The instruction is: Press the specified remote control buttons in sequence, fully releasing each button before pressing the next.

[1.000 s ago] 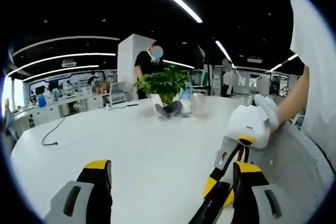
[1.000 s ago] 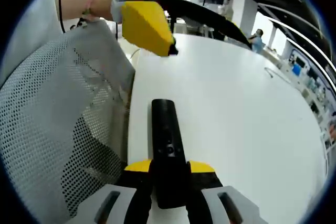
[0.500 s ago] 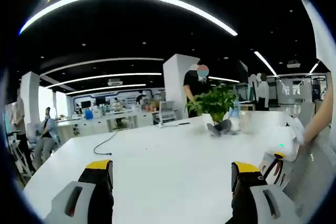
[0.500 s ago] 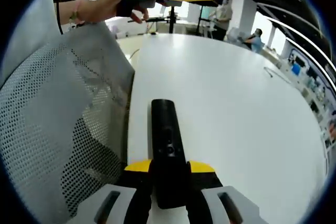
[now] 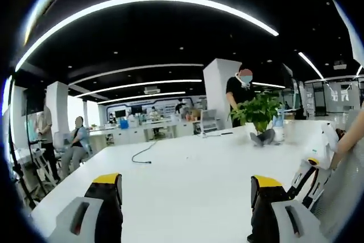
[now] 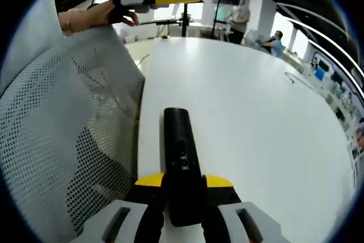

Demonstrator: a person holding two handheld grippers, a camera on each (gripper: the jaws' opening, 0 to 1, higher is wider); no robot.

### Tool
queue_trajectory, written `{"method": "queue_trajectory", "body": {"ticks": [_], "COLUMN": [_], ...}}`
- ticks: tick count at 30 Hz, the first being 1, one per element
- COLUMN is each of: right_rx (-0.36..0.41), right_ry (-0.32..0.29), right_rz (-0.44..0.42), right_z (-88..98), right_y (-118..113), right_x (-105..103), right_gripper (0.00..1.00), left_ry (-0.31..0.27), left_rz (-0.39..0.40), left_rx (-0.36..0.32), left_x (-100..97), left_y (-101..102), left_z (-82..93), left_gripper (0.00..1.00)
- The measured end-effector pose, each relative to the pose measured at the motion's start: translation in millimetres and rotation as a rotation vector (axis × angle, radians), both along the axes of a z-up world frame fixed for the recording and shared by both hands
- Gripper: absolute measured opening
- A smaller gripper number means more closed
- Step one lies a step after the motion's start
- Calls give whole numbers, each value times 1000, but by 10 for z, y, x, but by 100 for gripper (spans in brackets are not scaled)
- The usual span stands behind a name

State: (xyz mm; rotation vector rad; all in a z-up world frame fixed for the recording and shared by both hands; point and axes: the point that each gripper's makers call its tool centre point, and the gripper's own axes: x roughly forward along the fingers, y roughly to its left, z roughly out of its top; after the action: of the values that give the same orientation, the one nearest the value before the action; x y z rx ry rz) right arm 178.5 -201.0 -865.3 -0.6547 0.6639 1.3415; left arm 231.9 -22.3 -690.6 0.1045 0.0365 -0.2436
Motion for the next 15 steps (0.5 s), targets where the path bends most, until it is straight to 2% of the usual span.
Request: {"method": "queue_trajectory", "body": {"ticks": [3,5,8,11,15], "right_rx": [1,0,-11,-15,-13], "right_ry": [0,-1,-4,-1,14], "right_rz": [-3,-7,-6,1,-9], "right_z": [-2,-3,-3,-9,-4], "right_y": [1,4,7,2,-2], "right_x": [2,1,-8,-9,30], "right_gripper": [22,22,21,21,21], "left_ry": [-6,-32,-68,-74,-54], "left_rz": [29,53,71,66,47], "left_rx": [-16,-27,-6,-6,-9], "left_x": [-11,-9,-28,-32,-29], "left_y": [87,139,170,166,138], "left_z": [5,58,120,124,77], "left_gripper": [97,97,99,99,98]}}
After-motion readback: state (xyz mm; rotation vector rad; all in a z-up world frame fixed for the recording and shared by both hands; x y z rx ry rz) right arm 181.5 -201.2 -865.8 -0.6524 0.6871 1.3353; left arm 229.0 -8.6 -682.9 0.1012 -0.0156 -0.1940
